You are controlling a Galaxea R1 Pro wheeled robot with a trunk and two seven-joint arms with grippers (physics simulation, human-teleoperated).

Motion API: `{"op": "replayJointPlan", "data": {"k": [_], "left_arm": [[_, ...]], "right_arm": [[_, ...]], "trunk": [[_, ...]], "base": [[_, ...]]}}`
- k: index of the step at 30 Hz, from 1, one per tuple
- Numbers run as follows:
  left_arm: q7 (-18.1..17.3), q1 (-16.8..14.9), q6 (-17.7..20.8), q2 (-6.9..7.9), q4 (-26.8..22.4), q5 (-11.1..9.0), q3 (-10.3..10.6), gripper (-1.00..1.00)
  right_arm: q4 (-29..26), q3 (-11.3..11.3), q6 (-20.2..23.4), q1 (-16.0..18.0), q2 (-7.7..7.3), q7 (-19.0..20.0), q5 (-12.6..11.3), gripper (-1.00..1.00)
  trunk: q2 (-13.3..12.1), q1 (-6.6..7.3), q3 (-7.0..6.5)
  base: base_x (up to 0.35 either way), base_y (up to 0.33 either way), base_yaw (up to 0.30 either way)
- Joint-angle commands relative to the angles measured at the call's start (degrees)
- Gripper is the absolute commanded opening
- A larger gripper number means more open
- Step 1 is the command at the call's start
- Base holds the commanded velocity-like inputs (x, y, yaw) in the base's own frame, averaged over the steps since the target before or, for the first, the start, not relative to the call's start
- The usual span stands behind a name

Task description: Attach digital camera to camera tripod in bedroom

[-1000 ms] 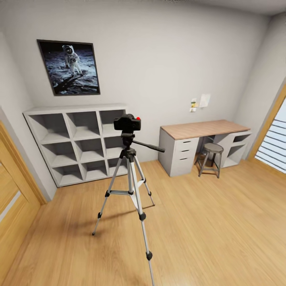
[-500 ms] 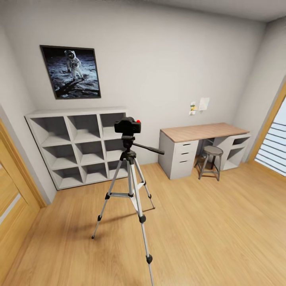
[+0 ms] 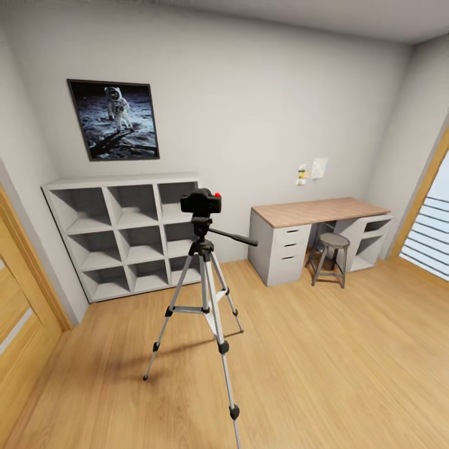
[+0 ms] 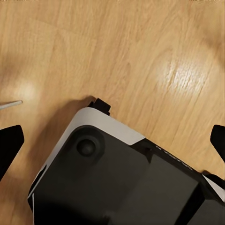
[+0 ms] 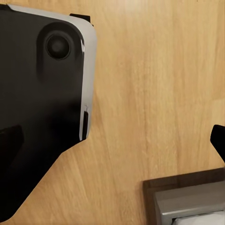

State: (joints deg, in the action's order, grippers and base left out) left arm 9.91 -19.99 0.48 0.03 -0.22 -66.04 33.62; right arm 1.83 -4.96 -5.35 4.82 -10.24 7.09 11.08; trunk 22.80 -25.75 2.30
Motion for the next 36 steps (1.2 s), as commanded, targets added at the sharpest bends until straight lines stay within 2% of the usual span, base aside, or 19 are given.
{"op": "replayJointPlan", "data": {"k": [1, 36], "left_arm": [[0.2, 0.0, 0.1, 0.02, 0.0, -0.4, 0.5, 1.00], [0.2, 0.0, 0.1, 0.00, 0.0, -0.4, 0.5, 1.00]], "right_arm": [[0.2, -0.5, -0.4, 0.1, -0.04, 0.1, 0.5, 1.00], [0.2, -0.5, -0.4, 0.1, -0.02, 0.0, 0.4, 1.00]], "trunk": [[0.1, -0.04, 0.04], [0.1, -0.04, -3.13]], "base": [[0.000, 0.000, 0.000], [0.000, 0.000, 0.000]]}}
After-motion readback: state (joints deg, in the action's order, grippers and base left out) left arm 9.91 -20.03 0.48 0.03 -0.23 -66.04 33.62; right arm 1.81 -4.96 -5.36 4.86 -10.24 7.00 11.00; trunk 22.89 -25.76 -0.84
